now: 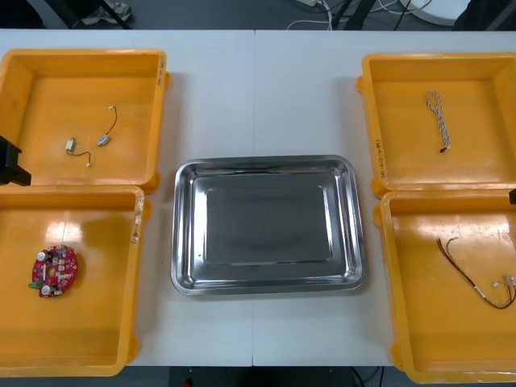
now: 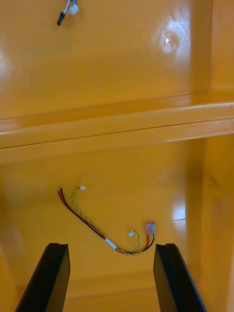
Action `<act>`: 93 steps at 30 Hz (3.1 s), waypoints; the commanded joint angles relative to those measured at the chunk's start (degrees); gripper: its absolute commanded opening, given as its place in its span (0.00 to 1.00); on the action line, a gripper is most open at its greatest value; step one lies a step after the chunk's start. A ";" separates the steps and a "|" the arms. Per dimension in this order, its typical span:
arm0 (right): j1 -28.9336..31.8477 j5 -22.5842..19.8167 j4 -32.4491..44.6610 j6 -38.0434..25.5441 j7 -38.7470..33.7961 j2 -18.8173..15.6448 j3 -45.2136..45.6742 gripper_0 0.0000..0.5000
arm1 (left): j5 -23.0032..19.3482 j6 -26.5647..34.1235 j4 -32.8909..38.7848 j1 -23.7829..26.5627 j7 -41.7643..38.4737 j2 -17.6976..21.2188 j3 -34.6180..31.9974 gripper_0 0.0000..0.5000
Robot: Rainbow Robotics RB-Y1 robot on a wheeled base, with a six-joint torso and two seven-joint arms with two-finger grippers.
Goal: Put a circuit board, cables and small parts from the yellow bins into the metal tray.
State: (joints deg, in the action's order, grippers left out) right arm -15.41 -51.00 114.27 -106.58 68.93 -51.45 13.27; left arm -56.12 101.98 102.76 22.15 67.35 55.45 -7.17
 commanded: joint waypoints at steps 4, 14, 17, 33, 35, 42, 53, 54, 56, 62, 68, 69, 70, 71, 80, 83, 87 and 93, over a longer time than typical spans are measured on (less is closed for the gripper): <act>0.56 -0.42 1.31 -0.38 1.99 -2.69 1.93 1.00 | 0.40 0.68 0.25 -2.37 -0.47 2.20 -0.39 1.00; 0.73 0.28 2.98 -1.00 2.26 -2.16 2.02 1.00 | -0.04 0.68 0.42 -1.06 0.15 3.17 -0.39 1.00; 1.26 0.20 2.98 -0.91 2.52 -2.16 2.02 1.00 | -0.39 0.77 1.30 -1.14 1.64 4.05 -0.39 1.00; 13.65 1.87 9.57 6.56 3.22 -2.16 2.02 1.00 | -4.61 1.29 2.09 -1.49 18.08 7.12 -0.39 1.00; 15.15 1.60 10.09 7.88 3.31 -2.08 2.02 1.00 | -4.79 1.20 2.71 -1.67 19.66 7.30 -0.39 1.00; 19.54 -0.33 11.06 13.24 4.98 -2.16 2.02 1.00 | -5.49 -0.20 6.31 -4.48 26.95 8.00 -0.48 1.00; 27.10 -0.68 12.64 22.47 7.79 -2.08 2.02 1.00 | -6.98 -9.08 10.62 -12.57 38.55 9.59 -0.65 1.00; 27.89 -0.68 12.64 23.26 8.06 -2.08 2.02 1.00 | -7.25 -10.05 10.97 -13.45 39.70 9.59 -0.65 1.00; 29.12 -0.60 12.64 24.67 8.23 -2.08 2.02 1.00 | -7.42 -11.54 11.67 -14.77 41.54 9.59 -0.74 1.00; 33.17 0.02 12.64 29.15 9.38 -2.08 1.93 1.00 | -7.51 -17.16 13.78 -19.78 46.73 9.85 -0.65 1.00; 35.63 3.27 12.64 33.72 10.78 -2.08 -0.88 1.00 | -6.72 -22.35 15.01 -24.79 52.88 10.82 -0.65 1.00; 36.07 4.59 12.56 34.86 10.87 -2.08 -1.76 1.00 | -6.37 -22.96 15.19 -25.66 53.85 11.08 -0.65 1.00; 36.42 6.17 12.56 36.36 10.96 -2.08 -2.90 1.00 | -6.02 -23.58 15.45 -26.46 55.34 11.26 -0.74 1.00; 36.95 7.75 12.47 37.76 10.87 -2.16 -3.87 1.00 | -5.75 -24.11 15.63 -27.25 56.75 11.43 -0.83 1.00; 36.86 13.29 9.92 43.04 12.63 -2.08 -11.60 1.00 | -5.58 -29.47 16.16 -33.49 65.45 12.66 -1.88 1.00; 36.68 14.52 9.92 43.12 13.86 -2.16 -13.36 1.00 | -5.58 -32.11 16.16 -35.33 68.53 12.93 -1.88 1.00; 36.68 14.08 9.74 43.12 18.78 -2.16 -13.71 1.00 | -5.58 -35.27 16.16 -37.35 71.60 13.28 -1.88 1.00; 36.68 13.38 7.81 45.94 28.19 -2.08 -13.71 1.00 | -5.58 -39.31 16.16 -40.17 77.40 13.89 -1.80 1.00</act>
State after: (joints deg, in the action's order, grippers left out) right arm 20.53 -37.18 122.80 -62.47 93.46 -51.48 -0.16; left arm -62.19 64.36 117.41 -15.49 134.46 66.43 -7.25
